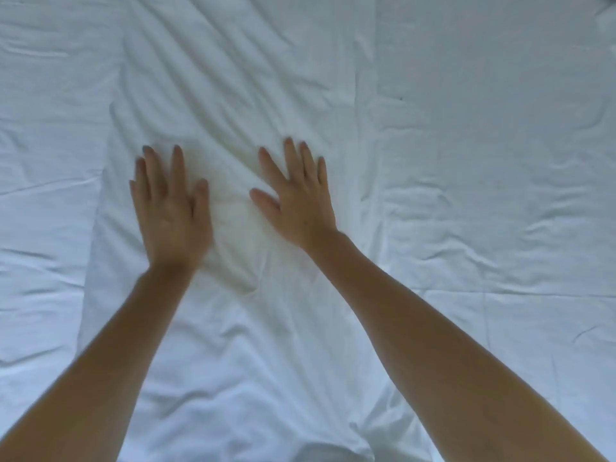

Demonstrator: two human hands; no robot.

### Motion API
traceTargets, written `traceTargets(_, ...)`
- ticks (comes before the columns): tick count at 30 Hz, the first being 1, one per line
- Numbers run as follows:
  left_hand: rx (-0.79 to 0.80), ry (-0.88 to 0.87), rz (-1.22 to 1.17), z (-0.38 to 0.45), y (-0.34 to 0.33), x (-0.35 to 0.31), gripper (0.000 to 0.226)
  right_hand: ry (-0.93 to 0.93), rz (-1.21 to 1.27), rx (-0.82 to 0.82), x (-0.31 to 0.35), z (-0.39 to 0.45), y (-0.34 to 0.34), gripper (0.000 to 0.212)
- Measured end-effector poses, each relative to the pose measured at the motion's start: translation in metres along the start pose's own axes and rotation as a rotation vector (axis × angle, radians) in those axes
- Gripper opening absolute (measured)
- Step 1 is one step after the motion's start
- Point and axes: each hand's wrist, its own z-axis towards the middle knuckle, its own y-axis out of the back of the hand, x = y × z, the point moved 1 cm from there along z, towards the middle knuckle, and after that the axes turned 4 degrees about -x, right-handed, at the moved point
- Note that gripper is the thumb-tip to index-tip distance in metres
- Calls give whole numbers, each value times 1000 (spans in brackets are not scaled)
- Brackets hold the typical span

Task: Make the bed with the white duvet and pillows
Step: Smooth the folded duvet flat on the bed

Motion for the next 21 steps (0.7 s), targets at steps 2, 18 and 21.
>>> traceTargets(2, 76, 52, 56, 28, -21, -5, 65, -100, -10, 100, -18, -6, -21, 69)
traceTargets(18, 188, -376, 185, 0, -109, -19, 78, -791, 604, -160, -122, 169, 3, 62)
traceTargets(21, 176, -373, 180, 0, -111, -19, 76, -682, 540, -260, -103, 180, 2, 58)
